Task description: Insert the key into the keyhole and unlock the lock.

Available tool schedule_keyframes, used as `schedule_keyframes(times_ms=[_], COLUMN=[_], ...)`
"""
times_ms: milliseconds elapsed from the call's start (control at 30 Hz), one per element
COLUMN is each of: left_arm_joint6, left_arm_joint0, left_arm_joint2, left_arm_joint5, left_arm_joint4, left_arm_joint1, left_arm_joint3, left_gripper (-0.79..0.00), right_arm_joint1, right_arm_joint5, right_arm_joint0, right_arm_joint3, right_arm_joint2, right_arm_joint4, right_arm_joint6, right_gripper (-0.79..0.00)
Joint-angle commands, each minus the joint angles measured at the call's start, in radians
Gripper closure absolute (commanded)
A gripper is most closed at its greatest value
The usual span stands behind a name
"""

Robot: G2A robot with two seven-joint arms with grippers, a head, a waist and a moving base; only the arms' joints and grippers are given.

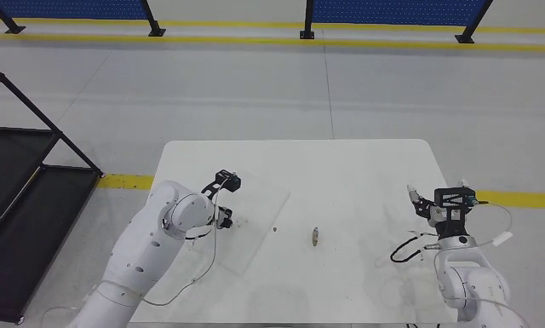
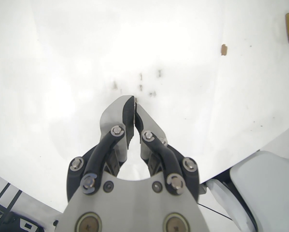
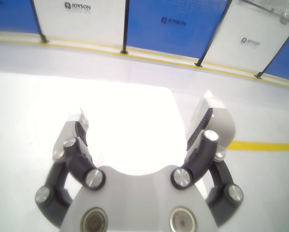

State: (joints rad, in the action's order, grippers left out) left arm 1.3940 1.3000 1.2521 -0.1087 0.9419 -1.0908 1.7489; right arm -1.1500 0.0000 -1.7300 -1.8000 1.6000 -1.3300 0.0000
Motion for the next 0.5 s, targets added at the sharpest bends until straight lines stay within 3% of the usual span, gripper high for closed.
schedule_keyframes(times_ms=[0, 133, 267, 467], left_arm_joint6=[-0.004, -0.008, -0.041, -0.229], left_arm_joint0=[0.021, 0.074, 0.112, 0.185], left_arm_joint2=[0.006, 0.007, 0.031, 0.139], left_arm_joint5=[0.007, 0.028, 0.051, 0.049], left_arm_joint4=[0.042, 0.147, 0.15, -0.111], left_arm_joint1=[0.005, 0.013, 0.016, 0.015], left_arm_joint3=[0.051, 0.15, 0.23, 0.313], left_gripper=[0.0, 0.0, 0.0, 0.0], right_arm_joint1=[0.0, 0.0, 0.0, 0.0], right_arm_joint5=[0.0, 0.0, 0.0, 0.0], right_arm_joint0=[0.0, 0.0, 0.0, 0.0], right_arm_joint3=[0.0, 0.0, 0.0, 0.0], right_arm_joint2=[0.0, 0.0, 0.0, 0.0], right_arm_joint4=[0.0, 0.0, 0.0, 0.0], right_arm_joint6=[0.0, 0.0, 0.0, 0.0], right_gripper=[-0.785, -0.785, -0.785, -0.785])
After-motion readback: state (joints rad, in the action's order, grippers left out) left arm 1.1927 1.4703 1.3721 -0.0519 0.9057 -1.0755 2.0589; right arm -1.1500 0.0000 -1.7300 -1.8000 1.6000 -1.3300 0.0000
